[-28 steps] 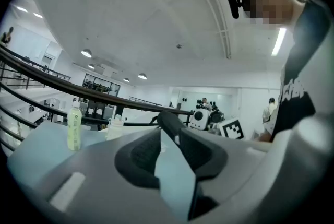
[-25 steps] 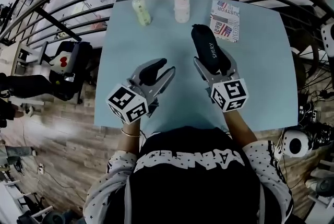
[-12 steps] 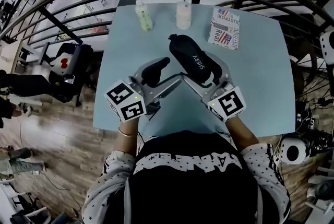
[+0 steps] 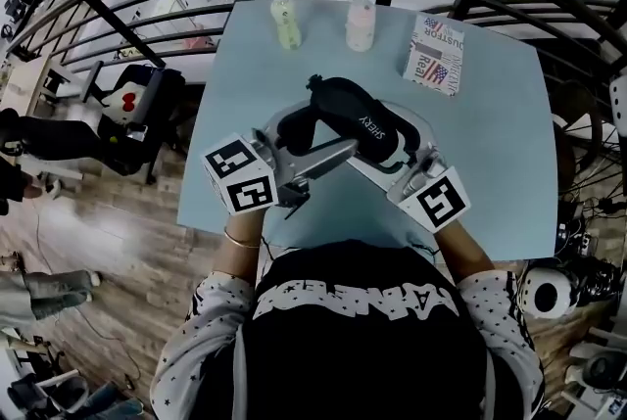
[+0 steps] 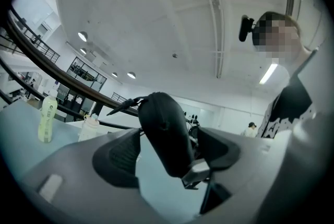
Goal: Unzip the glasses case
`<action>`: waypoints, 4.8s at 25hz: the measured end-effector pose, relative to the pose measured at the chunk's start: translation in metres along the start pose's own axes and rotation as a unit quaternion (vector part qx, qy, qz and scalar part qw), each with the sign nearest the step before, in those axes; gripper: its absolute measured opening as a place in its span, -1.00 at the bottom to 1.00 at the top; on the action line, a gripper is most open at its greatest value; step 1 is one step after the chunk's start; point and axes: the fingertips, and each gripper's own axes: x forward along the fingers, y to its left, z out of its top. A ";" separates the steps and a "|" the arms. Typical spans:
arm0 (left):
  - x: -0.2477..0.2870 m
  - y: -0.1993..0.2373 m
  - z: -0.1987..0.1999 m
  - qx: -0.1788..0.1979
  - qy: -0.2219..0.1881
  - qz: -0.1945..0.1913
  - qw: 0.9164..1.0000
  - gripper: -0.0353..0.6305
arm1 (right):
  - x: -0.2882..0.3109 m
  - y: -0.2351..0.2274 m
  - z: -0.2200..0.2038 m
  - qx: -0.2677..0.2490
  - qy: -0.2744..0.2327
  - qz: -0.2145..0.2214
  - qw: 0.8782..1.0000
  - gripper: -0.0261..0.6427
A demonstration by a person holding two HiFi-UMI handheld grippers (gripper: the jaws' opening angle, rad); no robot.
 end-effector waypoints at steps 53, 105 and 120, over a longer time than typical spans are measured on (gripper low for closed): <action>-0.048 0.027 0.026 -0.047 -0.091 0.096 0.990 -0.89 | 0.001 0.036 -0.049 0.078 0.037 0.022 0.996 -0.80; -0.035 0.016 -0.011 -0.070 -0.037 0.059 0.995 -0.89 | -0.012 0.020 -0.054 -0.052 0.113 0.033 0.992 -0.90; -0.034 0.015 -0.016 -0.069 -0.014 0.045 0.997 -0.89 | -0.009 0.021 -0.052 -0.087 0.123 0.057 0.987 -0.90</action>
